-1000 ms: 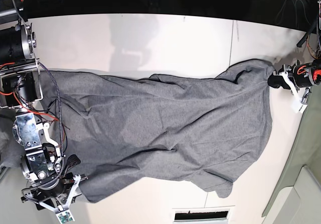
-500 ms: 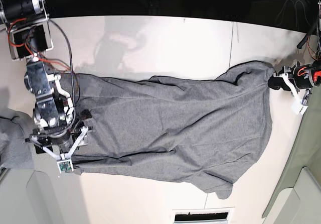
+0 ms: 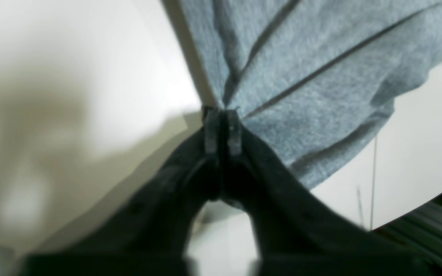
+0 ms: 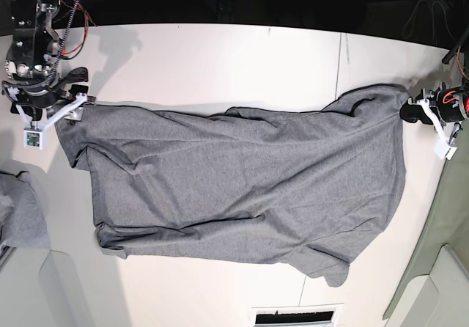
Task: Layout the t-shirt on the table in an organized manner, then fold the t-shirt properly
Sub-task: 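Drag the held edge with the right gripper to spread the shirt flat, then lift the shirt with both grippers and shake it out, then lay the shirt down and open both grippers, raising them away, then press and smooth the shirt middle with the right gripper, then grasp the shirt edge with each gripper at its corners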
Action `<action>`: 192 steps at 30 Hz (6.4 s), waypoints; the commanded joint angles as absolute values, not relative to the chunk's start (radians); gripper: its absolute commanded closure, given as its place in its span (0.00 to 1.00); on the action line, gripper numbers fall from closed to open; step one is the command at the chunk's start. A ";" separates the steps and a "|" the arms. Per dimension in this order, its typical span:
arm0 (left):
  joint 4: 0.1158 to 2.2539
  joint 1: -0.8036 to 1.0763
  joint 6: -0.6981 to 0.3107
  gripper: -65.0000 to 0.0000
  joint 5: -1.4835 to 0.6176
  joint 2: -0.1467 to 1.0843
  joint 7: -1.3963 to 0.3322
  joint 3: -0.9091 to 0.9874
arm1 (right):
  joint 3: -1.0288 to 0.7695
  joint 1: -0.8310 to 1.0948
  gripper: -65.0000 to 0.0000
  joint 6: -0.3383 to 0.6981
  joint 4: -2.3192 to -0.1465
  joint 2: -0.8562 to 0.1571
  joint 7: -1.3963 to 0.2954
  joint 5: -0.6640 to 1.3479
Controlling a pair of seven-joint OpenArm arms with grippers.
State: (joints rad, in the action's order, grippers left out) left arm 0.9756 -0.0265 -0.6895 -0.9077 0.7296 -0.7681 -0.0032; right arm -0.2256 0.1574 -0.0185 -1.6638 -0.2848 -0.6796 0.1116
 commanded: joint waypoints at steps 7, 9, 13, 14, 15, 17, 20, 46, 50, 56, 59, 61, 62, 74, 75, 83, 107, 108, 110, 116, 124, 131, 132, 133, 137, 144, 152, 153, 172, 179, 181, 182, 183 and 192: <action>0.987 -0.030 -0.698 0.77 -0.954 0.748 -0.760 0.004 | -0.396 0.152 0.35 0.210 -1.533 -0.297 -0.599 0.321; 0.987 -0.030 -0.698 0.77 -0.954 0.748 -0.760 0.004 | -0.396 0.149 0.35 0.257 -1.472 -0.296 -0.567 0.356; 0.987 -0.030 -0.698 0.77 -0.954 0.748 -0.759 0.004 | -0.395 0.098 0.35 0.269 -1.351 -0.296 -0.551 0.385; 0.987 -0.030 -0.698 0.77 -0.954 0.748 -0.759 0.004 | -0.395 0.082 0.35 0.269 -1.323 -0.296 -0.543 0.385; 0.987 -0.030 -0.698 0.77 -0.954 0.748 -0.759 0.004 | -0.395 0.064 0.35 0.269 -1.299 -0.296 -0.542 0.385; 0.987 -0.030 -0.698 0.77 -0.954 0.748 -0.760 0.004 | -0.395 0.036 0.35 0.270 -1.262 -0.296 -0.543 0.385; 0.987 -0.031 -0.698 0.76 -0.954 0.748 -0.760 0.004 | -0.395 0.018 0.50 0.270 -1.248 -0.296 -0.542 0.385; 1.644 -0.027 -0.698 1.00 -1.206 0.982 -1.015 0.053 | -0.753 0.158 1.00 0.558 -1.823 -0.297 -0.804 0.753; 1.769 -0.028 -0.698 1.00 -1.194 0.977 -0.978 0.125 | -0.796 0.180 1.00 0.558 -1.847 -0.297 -0.796 0.779; 1.676 -0.029 -0.698 1.00 -0.898 0.869 -0.708 0.101 | -0.735 0.124 1.00 0.558 -1.811 -0.299 -0.736 0.704; 1.528 -0.069 -0.698 1.00 -0.748 0.771 -0.591 0.034 | -0.643 0.026 1.00 0.553 -1.702 -0.299 -0.720 0.614; 1.409 -0.120 -0.698 1.00 -0.666 0.707 -0.545 -0.025 | -0.577 -0.049 1.00 0.545 -1.595 -0.299 -0.683 0.541; 1.349 -0.144 -0.698 1.00 -0.643 0.678 -0.529 -0.050 | -0.550 -0.086 1.00 0.541 -1.539 -0.299 -0.663 0.512; 1.150 -0.235 -0.698 0.63 -0.795 0.608 -0.687 -0.084 | -0.461 -0.250 0.55 0.524 -1.331 -0.278 -0.764 0.570; 1.177 -0.231 -0.698 0.63 -0.852 0.621 -0.710 -0.082 | -0.467 -0.242 0.55 0.533 -1.341 -0.277 -0.768 0.591; 1.444 -0.036 -0.698 0.63 -1.025 0.665 -0.860 0.073 | -0.425 -0.009 0.55 0.592 -1.625 -0.251 -0.910 0.778; 1.552 0.224 -0.698 0.63 -1.060 0.632 -0.859 0.252 | 0.269 0.119 0.55 0.482 -1.449 -0.122 -0.499 0.249; 1.552 0.235 -0.698 0.63 -1.063 0.632 -0.859 0.266 | 0.269 0.107 0.55 0.469 -1.434 -0.116 -0.483 0.238; 1.552 0.255 -0.698 0.63 -1.071 0.632 -0.861 0.291 | 0.269 0.077 0.55 0.459 -1.405 -0.104 -0.471 0.224; 1.552 0.284 -0.698 0.63 -1.085 0.631 -0.861 0.314 | 0.269 0.010 0.58 0.459 -1.335 -0.055 -0.470 0.224; 1.552 0.283 -0.698 0.63 -1.084 0.612 -0.858 0.314 | 0.269 -0.008 1.00 0.509 -1.316 0.019 -0.438 0.227; 1.558 0.283 -0.698 0.63 -1.089 0.613 -0.904 0.405 | 0.271 0.001 1.00 0.564 -1.460 0.048 -0.659 0.528; 1.561 0.284 -0.698 0.63 -1.089 0.612 -0.911 0.430 | 0.274 0.010 1.00 0.574 -1.496 0.047 -0.680 0.565; 1.565 0.283 -0.698 0.63 -1.092 0.613 -0.919 0.456 | 0.278 0.021 1.00 0.579 -1.534 0.047 -0.698 0.594; 1.571 0.284 -0.698 0.63 -1.142 0.635 -0.947 0.532 | 0.330 0.036 1.00 0.584 -1.679 0.047 -0.789 0.717; 1.571 0.283 -0.698 0.63 -1.143 0.677 -0.947 0.540 | 0.401 0.032 1.00 0.583 -1.860 0.071 -0.750 0.641; 1.571 0.283 -0.698 0.63 -1.141 0.676 -0.910 0.522 | 0.398 -0.025 1.00 0.546 -1.844 0.083 -0.682 0.320; 1.571 0.283 -0.698 0.63 -1.141 0.676 -0.906 0.518 | 0.398 -0.024 0.89 0.545 -1.844 0.082 -0.685 0.318; 1.571 0.286 -0.698 0.47 -1.026 0.509 -0.868 0.264 | -0.076 -0.016 0.51 0.355 -1.824 -0.001 -0.688 0.139; 1.571 0.334 -0.698 0.47 -1.026 0.400 -0.897 0.264 | -0.263 -0.016 0.51 0.355 -1.652 -0.144 -0.689 0.289; 1.571 0.340 -0.698 0.47 -1.001 0.368 -0.894 0.264 | -0.281 -0.016 0.51 0.356 -1.614 -0.162 -0.689 0.324; 1.571 0.341 -0.698 0.47 -0.977 0.352 -0.892 0.264 | -0.281 -0.015 0.51 0.360 -1.602 -0.167 -0.689 0.334; 1.570 0.341 -0.698 0.47 -0.953 0.338 -0.885 0.264 | -0.281 -0.016 0.51 0.371 -1.591 -0.168 -0.689 0.340; 1.569 0.340 -0.661 0.47 -0.701 0.271 -0.709 0.253 | -0.263 -0.016 0.52 0.393 -1.446 -0.148 -0.647 0.369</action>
